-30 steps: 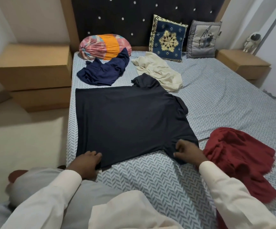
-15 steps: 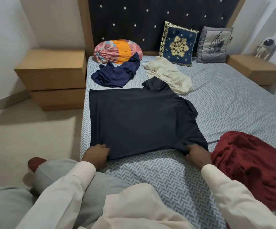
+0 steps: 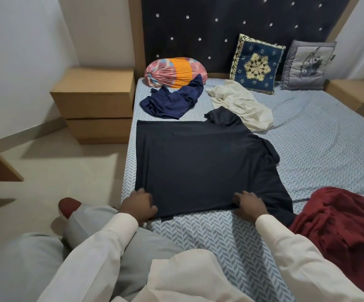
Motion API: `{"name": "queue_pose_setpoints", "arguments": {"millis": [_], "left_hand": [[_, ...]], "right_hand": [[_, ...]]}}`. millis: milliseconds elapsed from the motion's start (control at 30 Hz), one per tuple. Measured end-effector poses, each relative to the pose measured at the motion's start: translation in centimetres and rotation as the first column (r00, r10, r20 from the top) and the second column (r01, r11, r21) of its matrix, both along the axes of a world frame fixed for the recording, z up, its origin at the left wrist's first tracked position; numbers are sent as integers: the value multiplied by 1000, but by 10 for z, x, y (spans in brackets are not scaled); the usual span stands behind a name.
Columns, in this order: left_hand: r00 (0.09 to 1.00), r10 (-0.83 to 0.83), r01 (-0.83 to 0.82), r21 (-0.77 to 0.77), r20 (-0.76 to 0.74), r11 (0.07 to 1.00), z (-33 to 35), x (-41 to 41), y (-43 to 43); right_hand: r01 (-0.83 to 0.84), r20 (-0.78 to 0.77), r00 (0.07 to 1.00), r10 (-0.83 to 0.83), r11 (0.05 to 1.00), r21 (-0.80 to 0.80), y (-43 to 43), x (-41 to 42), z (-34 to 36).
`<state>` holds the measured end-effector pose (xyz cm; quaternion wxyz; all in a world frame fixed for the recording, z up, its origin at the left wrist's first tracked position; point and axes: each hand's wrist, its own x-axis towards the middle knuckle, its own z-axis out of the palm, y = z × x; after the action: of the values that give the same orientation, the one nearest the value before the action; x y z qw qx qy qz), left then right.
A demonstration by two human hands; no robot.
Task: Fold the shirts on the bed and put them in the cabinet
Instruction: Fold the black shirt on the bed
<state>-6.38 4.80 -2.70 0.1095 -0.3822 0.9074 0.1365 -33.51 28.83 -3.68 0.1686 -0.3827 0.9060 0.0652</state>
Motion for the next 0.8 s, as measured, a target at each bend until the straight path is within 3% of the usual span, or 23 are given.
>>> {"name": "queue_pose_setpoints", "arguments": {"millis": [67,100,167,367,567,667,800], "left_hand": [[930,322,-299,148,-177,943,1,-6,-12],[860,477,-421,278,-179,863,0,-10,-19],[759,637,-501,506,-132,702,-3,-19,-28],[757,653,-532,554,-29,640,-1,-25,-27],[637,768,-487,738,-65,467,-5,-18,-41],[604,794,-499,748,-62,438,-8,-6,-54],[586,809,-476,824,39,306,-6,8,-59]], "right_hand": [[-5,-31,999,5,1000,-5,-7,0,-2],[-10,-34,999,10,1000,3,-9,1,-2],[-24,-31,999,25,1000,15,-17,3,-3],[-259,13,965,261,962,-89,-61,25,5],[-612,-25,772,635,732,-299,-139,115,-3],[-670,-109,719,686,644,-370,-167,155,-20],[-637,-145,743,653,625,-450,-180,176,-36]]}}
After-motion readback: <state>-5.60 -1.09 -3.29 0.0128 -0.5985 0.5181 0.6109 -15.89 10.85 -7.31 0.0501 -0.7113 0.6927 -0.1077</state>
